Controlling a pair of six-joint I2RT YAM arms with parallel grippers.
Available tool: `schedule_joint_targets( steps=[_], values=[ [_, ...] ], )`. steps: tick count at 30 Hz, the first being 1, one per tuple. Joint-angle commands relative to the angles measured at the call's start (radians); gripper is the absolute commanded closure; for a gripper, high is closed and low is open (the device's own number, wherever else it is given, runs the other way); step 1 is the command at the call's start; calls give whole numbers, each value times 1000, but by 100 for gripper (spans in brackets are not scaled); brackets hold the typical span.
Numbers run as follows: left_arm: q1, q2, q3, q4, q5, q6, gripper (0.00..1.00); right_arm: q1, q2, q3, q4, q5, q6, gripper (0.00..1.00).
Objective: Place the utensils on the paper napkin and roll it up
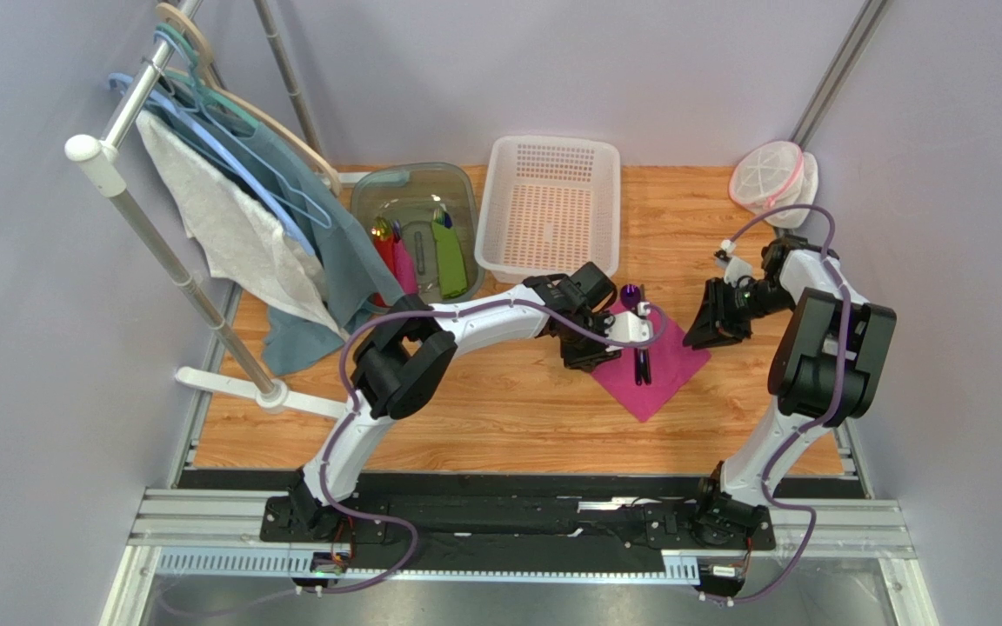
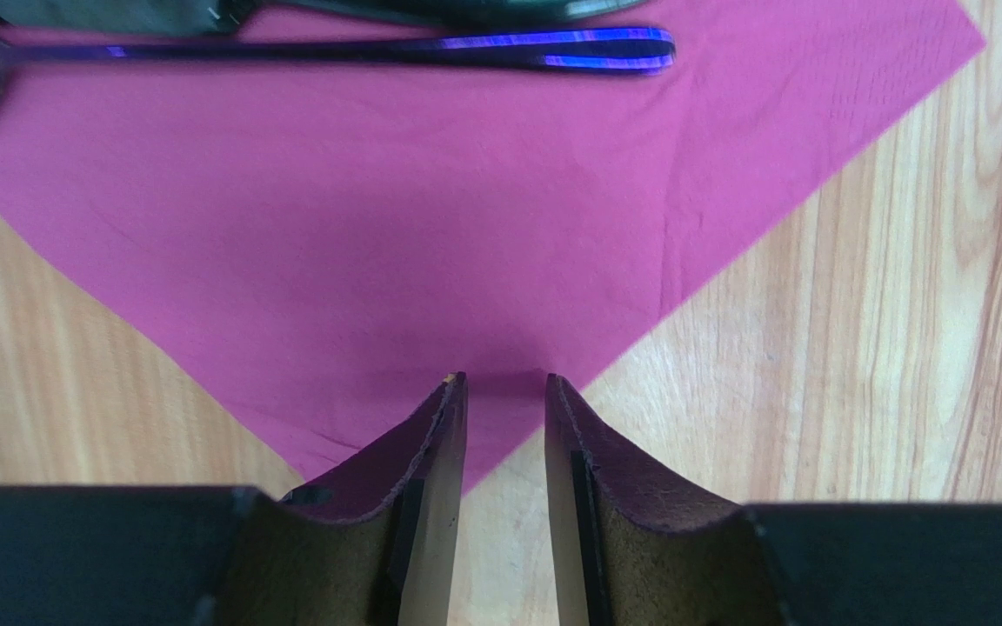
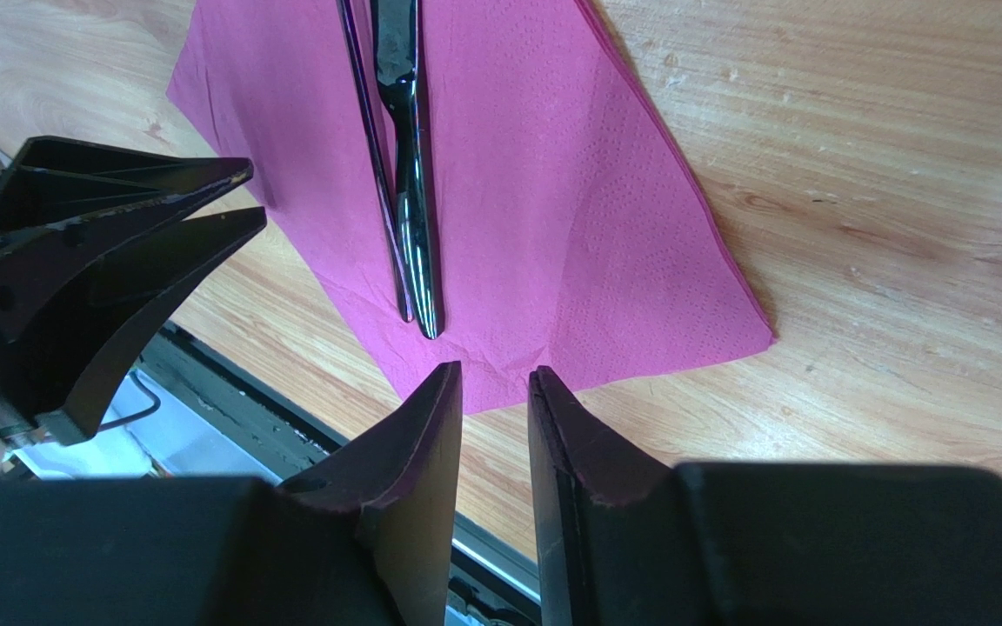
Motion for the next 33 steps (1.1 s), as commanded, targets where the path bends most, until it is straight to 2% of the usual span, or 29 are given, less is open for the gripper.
schedule_joint_targets(
  steps=[1,7,13,20,24,33],
  values=[
    [-6,-22,-45,-72,0,46,64,-2,-40,37,-18,-23,-31,71],
    [-4,-66,-122,-79,4,57,65,-2,-37,29,-25,-24,-34,71],
    [-3,-89,-83,-131,44,69,66,-5,-41,20,-26,-21,-37,71],
    [7,-128,-135,-136,41,106,66,-8,-41,17,-28,-26,-40,71],
    [7,-139,-81,-119,58,66,66,-10,-43,14,-29,-33,-36,71],
    [7,-50,40,-113,46,14,66,-12,-64,6,-29,-35,-33,71]
  ],
)
